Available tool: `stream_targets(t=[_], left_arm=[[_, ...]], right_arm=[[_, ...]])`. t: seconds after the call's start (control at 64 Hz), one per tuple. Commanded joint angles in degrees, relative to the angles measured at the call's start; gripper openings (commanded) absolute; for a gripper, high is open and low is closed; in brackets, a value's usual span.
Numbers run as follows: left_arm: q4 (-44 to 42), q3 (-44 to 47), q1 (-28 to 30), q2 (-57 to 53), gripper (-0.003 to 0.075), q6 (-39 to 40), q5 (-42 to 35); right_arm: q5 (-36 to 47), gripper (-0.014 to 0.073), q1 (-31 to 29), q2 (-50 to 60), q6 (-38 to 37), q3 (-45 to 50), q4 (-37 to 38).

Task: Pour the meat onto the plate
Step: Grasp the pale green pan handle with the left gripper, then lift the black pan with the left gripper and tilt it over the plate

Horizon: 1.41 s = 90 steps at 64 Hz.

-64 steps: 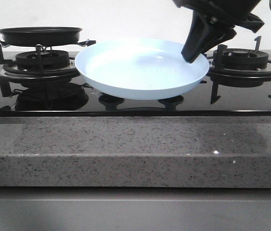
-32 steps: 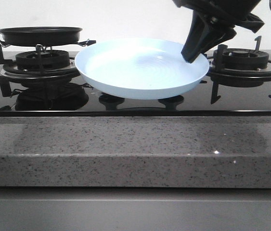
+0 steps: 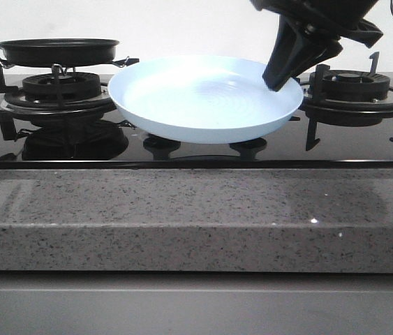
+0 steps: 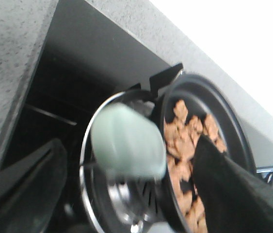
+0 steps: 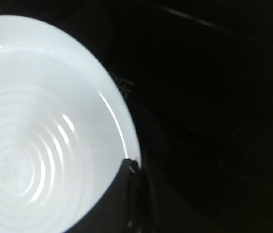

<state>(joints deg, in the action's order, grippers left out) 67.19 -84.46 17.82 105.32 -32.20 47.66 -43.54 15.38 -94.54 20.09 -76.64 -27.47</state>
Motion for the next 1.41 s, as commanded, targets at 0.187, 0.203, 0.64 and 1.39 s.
stream_targets(t=[0.187, 0.203, 0.64, 1.39], left_arm=[[9.15, -6.68, 0.0, 3.05, 0.0457, -0.58, 4.83], [9.18, -6.68, 0.0, 3.18, 0.0451, -0.58, 4.72], [11.73, -6.68, 0.0, 3.2, 0.0009, -2.31, 5.48], [19.7, 6.65, -5.99, -19.18, -0.002, -11.93, 1.9]], right_arm=[[2.36, -0.006, 0.04, 1.84, 0.67, -1.49, -0.75], [2.36, -0.006, 0.04, 1.84, 0.67, -1.49, -0.75], [2.36, -0.006, 0.04, 1.84, 0.67, -1.49, -0.75], [2.36, -0.006, 0.04, 1.84, 0.67, -1.49, -0.75]])
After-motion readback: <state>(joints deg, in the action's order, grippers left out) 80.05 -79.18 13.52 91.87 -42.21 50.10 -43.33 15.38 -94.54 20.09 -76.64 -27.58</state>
